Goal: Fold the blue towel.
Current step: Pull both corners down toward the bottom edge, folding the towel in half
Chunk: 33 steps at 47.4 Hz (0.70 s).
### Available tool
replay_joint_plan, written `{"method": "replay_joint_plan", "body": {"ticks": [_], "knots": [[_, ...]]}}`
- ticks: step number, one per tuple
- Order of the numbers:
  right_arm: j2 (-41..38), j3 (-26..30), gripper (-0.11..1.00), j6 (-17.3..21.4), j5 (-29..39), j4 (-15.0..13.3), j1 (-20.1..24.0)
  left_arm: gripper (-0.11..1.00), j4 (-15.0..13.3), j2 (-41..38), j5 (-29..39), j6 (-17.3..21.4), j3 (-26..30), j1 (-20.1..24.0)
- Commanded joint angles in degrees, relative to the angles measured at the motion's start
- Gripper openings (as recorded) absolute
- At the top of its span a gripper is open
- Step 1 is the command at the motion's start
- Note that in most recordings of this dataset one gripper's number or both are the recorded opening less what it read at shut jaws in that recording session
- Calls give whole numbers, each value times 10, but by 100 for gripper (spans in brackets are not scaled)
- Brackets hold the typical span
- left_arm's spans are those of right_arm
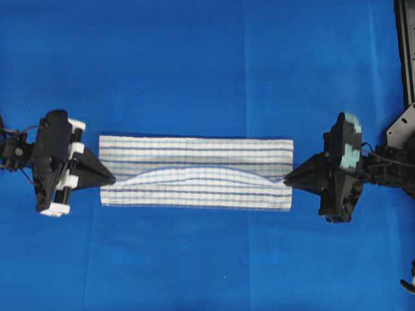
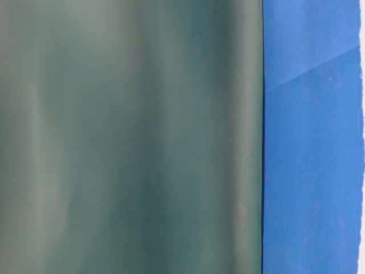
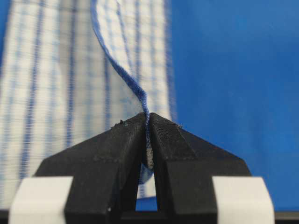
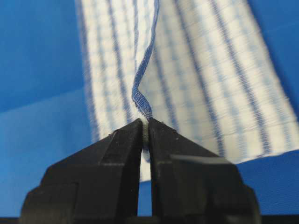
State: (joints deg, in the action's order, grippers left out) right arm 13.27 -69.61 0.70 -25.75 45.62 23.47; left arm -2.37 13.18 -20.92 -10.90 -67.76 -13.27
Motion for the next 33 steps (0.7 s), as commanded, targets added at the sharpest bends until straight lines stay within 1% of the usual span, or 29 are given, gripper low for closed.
{"method": "replay_joint_plan", "body": {"ticks": [1,9,14,21,23,25,26,28,33], "knots": [[-8,12,-3,-1,-13,6,18,3,-1,-4,-16,-1,10,-15],[-25,18,-3,-1,-20,12,29,3,-2,-9,-19,-1,11,-31],[-35,21,-3,-1,-17,18,32,3,-2,-12,-19,-1,11,-32],[-45,24,-3,-1,-11,18,43,4,-2,-19,-18,-1,11,-32],[-46,25,-3,-2,-11,18,45,6,-3,-20,-18,-1,11,-32],[-47,25,-3,-1,-11,18,46,10,-3,-22,-19,-1,11,-32],[-47,25,-3,-1,-11,18,46,15,-3,-22,-18,-1,12,-32],[-47,25,-3,-1,-11,18,46,24,-2,-23,-18,-1,13,-32],[-47,25,1,-1,-11,18,46,53,-2,-24,-18,-1,14,-32]]}}
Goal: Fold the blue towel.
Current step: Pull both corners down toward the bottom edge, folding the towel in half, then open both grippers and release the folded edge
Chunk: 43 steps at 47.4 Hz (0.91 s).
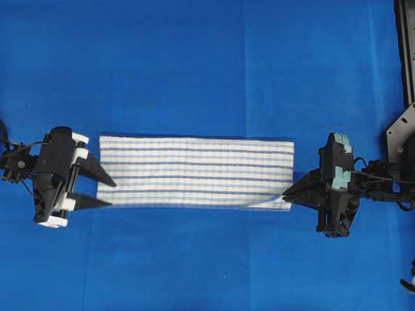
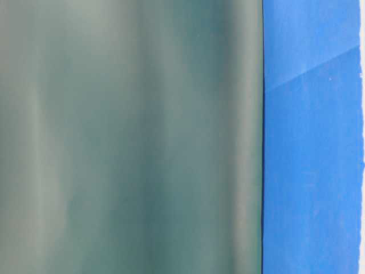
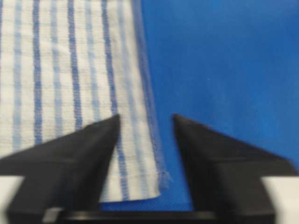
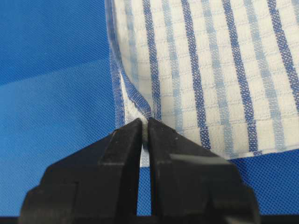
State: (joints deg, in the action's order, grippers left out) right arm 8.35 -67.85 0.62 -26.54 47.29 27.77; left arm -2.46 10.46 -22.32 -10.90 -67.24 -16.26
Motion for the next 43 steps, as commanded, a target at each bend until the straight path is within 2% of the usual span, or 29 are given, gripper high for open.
{"method": "replay_joint_plan", "body": {"ticks": [1,3,5,9,17,20,22,26,32,43], "knots": [[3,8,3,-1,-3,0,3,58,-2,4,-4,-1,9,-2],[3,9,6,0,-3,1,3,67,-2,4,-4,-1,9,-2],[3,9,13,-1,-3,1,3,71,-2,4,-4,-1,9,-1],[3,9,32,-1,-5,1,3,69,-2,4,-4,-1,9,-2],[4,9,82,-7,-7,1,3,68,-1,8,-3,1,9,0],[6,8,94,-11,-11,1,2,68,-1,13,-1,2,10,5],[10,6,96,-17,-14,1,1,68,-2,18,0,4,10,10],[24,2,91,-33,-18,1,-6,68,-2,29,5,9,11,25],[51,-8,92,-62,-21,1,-37,68,1,55,32,21,14,61],[85,-33,92,-129,-17,1,-144,68,1,66,73,76,16,140]]}}
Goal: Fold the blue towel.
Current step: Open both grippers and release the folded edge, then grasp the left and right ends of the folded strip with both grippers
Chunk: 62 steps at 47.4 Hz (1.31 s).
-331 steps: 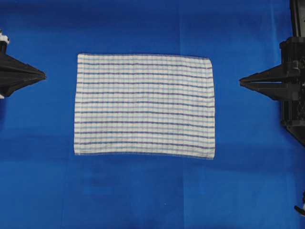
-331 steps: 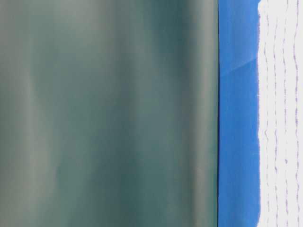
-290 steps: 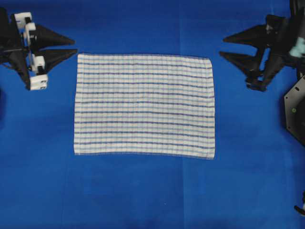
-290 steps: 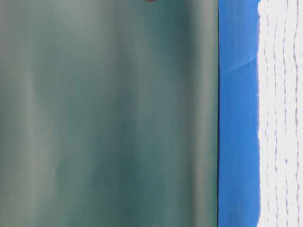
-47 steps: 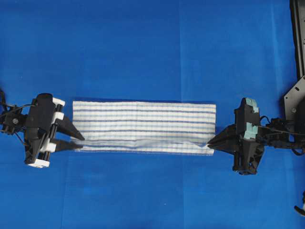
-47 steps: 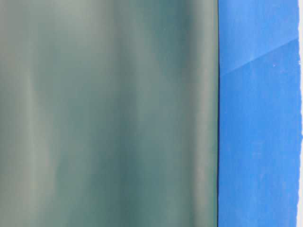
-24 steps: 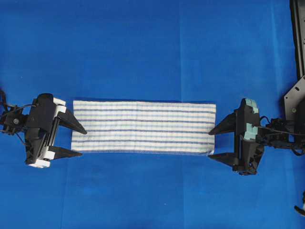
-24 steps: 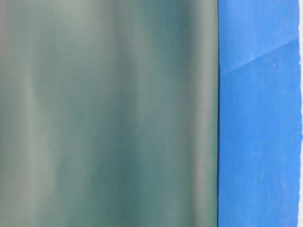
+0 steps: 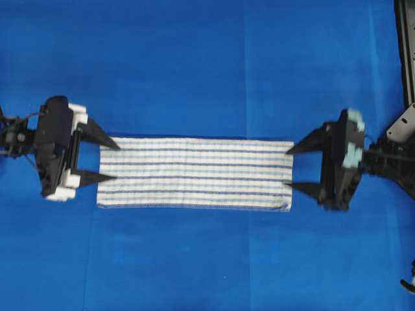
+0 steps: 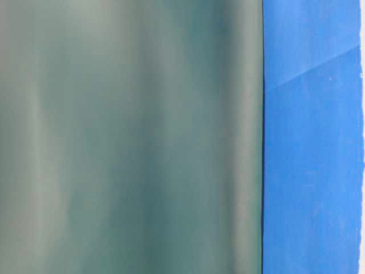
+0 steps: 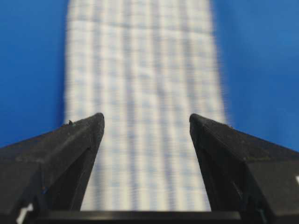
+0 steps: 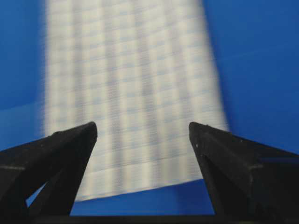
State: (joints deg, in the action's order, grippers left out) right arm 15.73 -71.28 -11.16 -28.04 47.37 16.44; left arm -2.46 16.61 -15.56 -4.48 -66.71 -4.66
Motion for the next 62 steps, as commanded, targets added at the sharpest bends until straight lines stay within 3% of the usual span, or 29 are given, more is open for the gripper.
{"method": "replay_joint_plan", "body": {"ticks": [1,5,13,33,41,46,56,62], "knots": [[11,1,92,-16,-1,0,-40,68,1,3,6,14,12,28],[7,3,92,-37,4,0,-77,68,1,-5,7,22,15,49],[-23,4,91,-47,6,0,-107,68,1,-45,4,23,13,82],[-124,45,90,-46,49,0,-104,67,1,-149,-11,13,24,85],[-125,44,87,-46,48,0,-104,56,0,-149,-7,11,25,85],[-125,45,74,-46,53,0,-101,43,-1,-149,-2,11,24,84],[-118,45,18,-46,63,0,-83,13,-1,-149,38,11,34,72],[-97,43,-1,-47,64,0,-83,3,-1,-140,61,11,46,64]]}}
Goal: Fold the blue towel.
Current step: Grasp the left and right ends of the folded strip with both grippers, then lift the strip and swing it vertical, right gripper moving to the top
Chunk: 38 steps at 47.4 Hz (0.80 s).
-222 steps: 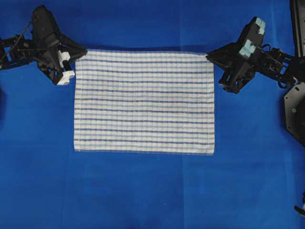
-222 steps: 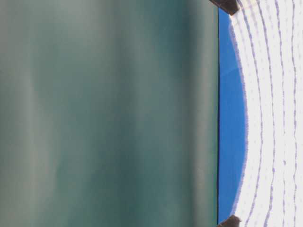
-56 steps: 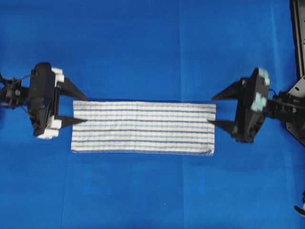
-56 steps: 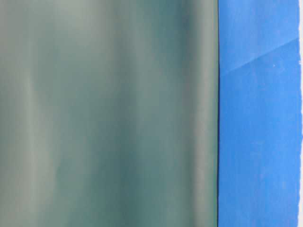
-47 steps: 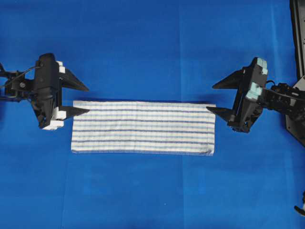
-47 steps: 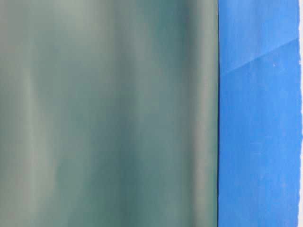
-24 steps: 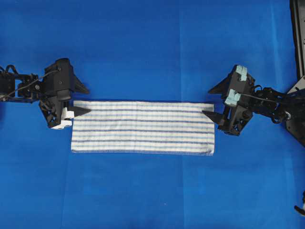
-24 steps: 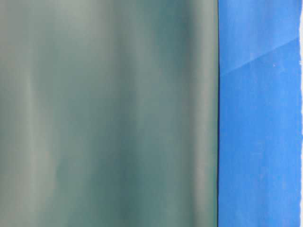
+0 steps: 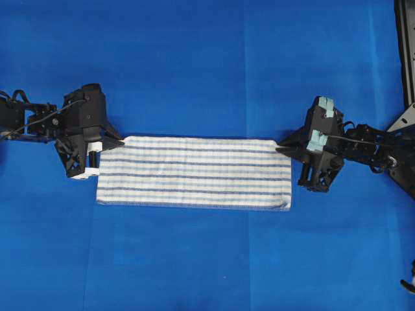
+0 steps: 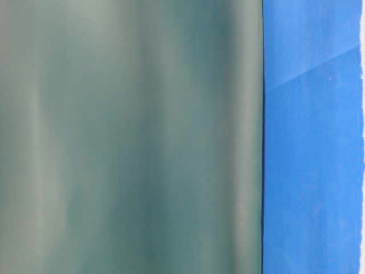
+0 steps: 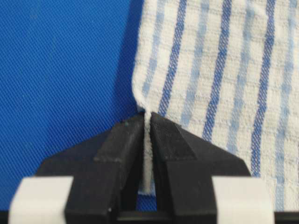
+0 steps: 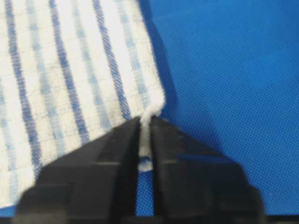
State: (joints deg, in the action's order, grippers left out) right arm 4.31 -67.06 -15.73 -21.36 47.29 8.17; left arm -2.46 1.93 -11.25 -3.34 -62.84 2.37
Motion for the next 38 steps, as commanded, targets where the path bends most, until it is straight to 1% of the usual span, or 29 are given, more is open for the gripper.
{"method": "replay_joint_plan", "body": {"ticks": [1,3,11,21,29,38], "knots": [[22,0,-3,-2,-2,1,0,3,-1,11,21,0,9,-7],[31,-3,-5,-3,-3,1,0,3,-1,16,28,0,11,-7],[85,-16,-5,-4,-3,1,-1,3,-1,53,71,1,27,-7],[169,-25,-5,-8,11,0,-4,3,0,143,149,3,55,-18],[251,-18,-5,-34,59,0,-11,3,0,195,191,3,76,-33],[309,-10,-5,-61,101,0,-28,3,0,211,203,-2,92,-45]]}}
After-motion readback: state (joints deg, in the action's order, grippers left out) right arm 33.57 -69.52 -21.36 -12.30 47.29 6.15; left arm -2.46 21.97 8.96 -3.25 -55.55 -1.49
